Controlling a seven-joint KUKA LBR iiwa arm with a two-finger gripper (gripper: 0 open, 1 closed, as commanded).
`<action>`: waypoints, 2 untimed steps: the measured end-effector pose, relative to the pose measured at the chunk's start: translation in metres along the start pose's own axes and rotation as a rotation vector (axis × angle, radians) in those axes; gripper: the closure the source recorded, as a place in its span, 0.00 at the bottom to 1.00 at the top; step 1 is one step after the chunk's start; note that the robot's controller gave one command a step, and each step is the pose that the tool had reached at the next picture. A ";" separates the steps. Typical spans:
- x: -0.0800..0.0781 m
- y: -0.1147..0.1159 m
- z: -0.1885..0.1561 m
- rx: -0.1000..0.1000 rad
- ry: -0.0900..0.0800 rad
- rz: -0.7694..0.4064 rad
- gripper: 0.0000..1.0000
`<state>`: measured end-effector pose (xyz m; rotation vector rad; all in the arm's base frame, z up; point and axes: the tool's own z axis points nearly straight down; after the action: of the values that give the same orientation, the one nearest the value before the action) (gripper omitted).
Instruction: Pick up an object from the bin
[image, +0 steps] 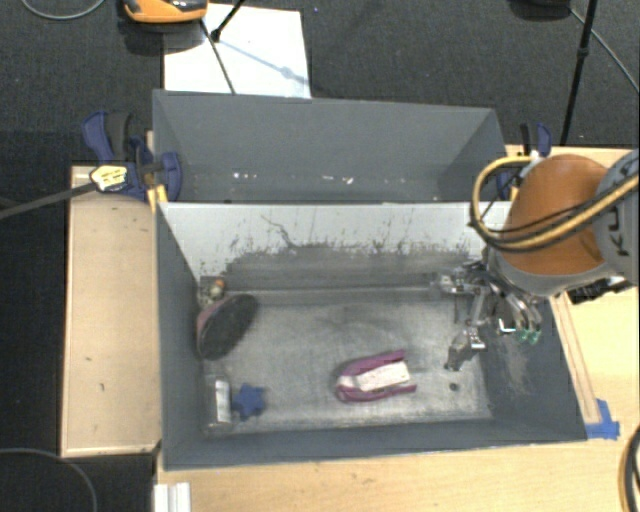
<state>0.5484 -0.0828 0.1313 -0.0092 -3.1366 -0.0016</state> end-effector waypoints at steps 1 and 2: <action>0.023 0.089 0.055 0.009 -0.008 -0.152 0.00; 0.027 0.089 0.055 0.004 0.014 -0.150 1.00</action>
Offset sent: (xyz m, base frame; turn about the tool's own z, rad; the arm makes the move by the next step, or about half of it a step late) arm -0.0262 0.0910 -0.0610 -0.1448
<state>0.5214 0.0059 0.0770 0.2256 -3.1150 0.0035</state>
